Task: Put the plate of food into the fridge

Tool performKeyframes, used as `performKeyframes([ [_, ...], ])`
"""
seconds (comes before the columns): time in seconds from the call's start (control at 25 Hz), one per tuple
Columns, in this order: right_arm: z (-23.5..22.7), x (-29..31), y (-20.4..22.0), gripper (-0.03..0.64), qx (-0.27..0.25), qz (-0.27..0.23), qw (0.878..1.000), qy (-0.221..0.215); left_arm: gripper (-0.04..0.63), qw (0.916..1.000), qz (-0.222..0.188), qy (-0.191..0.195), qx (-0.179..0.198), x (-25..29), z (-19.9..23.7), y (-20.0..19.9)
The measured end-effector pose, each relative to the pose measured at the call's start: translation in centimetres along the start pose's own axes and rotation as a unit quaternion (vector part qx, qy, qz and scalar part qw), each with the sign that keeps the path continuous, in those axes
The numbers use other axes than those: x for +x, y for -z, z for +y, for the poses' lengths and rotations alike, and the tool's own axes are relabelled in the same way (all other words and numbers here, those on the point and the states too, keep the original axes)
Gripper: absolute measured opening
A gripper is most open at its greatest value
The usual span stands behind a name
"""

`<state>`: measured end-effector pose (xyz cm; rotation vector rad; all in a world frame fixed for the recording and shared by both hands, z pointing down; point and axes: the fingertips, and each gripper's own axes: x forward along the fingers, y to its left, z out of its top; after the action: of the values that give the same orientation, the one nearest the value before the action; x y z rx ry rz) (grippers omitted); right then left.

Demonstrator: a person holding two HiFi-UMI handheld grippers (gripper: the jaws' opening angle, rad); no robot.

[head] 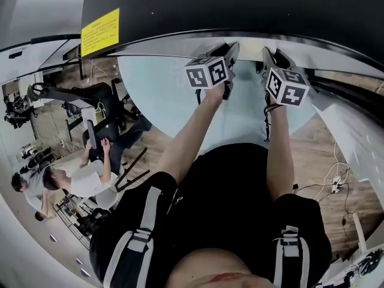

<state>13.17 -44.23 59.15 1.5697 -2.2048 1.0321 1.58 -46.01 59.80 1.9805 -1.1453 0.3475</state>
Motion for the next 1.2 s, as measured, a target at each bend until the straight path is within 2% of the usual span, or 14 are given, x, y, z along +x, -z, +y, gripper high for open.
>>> performKeyframes([
  [0.16,-0.3,0.1,0.1,0.110,-0.021,-0.001,1.000,0.006,0.135,0.9997,0.001,-0.010,0.024,0.1,0.0,0.0],
  [0.24,-0.6,0.1,0.2,0.128,-0.040,-0.004,0.999,0.024,0.141,0.9993,0.004,-0.018,0.032,-0.1,0.2,0.2],
  [0.32,-1.1,-0.1,-0.2,0.118,-0.065,-0.012,0.997,0.051,0.159,0.9985,0.008,-0.028,0.045,-0.3,0.6,0.2],
  [0.4,-1.3,-0.3,-0.6,0.112,-0.076,-0.023,0.995,0.059,0.166,0.9968,0.012,-0.039,0.068,-0.7,1.0,0.1],
  [0.52,-0.8,-1.0,-1.4,0.113,-0.093,-0.039,0.993,0.062,0.146,0.9929,0.006,-0.056,0.104,-2.0,1.4,-0.3],
  [0.6,-0.3,-1.7,-2.0,0.113,-0.105,-0.052,0.991,0.064,0.095,0.9917,0.001,-0.059,0.114,-3.1,1.5,-0.6],
  [0.64,0.2,-2.0,-2.2,0.112,-0.109,-0.059,0.990,0.062,0.091,0.9915,-0.004,-0.057,0.117,-3.7,1.4,-0.7],
  [0.72,1.2,-2.6,-2.5,0.112,-0.117,-0.071,0.989,0.058,0.063,0.9916,-0.022,-0.052,0.116,-5.0,1.0,-1.2],
  [0.8,2.4,-3.6,-2.5,0.073,-0.128,-0.082,0.987,0.056,0.015,0.9915,-0.045,-0.043,0.114,-6.8,0.0,-1.6],
  [1.04,8.0,-8.4,-3.9,0.029,-0.191,-0.128,0.973,0.035,0.003,0.9816,-0.141,0.001,0.129,-14.2,-4.4,-3.8],
  [1.2,11.3,-12.7,-2.9,0.005,-0.216,-0.144,0.965,0.029,0.003,0.9727,-0.176,0.018,0.150,-19.1,-6.7,-2.9],
])
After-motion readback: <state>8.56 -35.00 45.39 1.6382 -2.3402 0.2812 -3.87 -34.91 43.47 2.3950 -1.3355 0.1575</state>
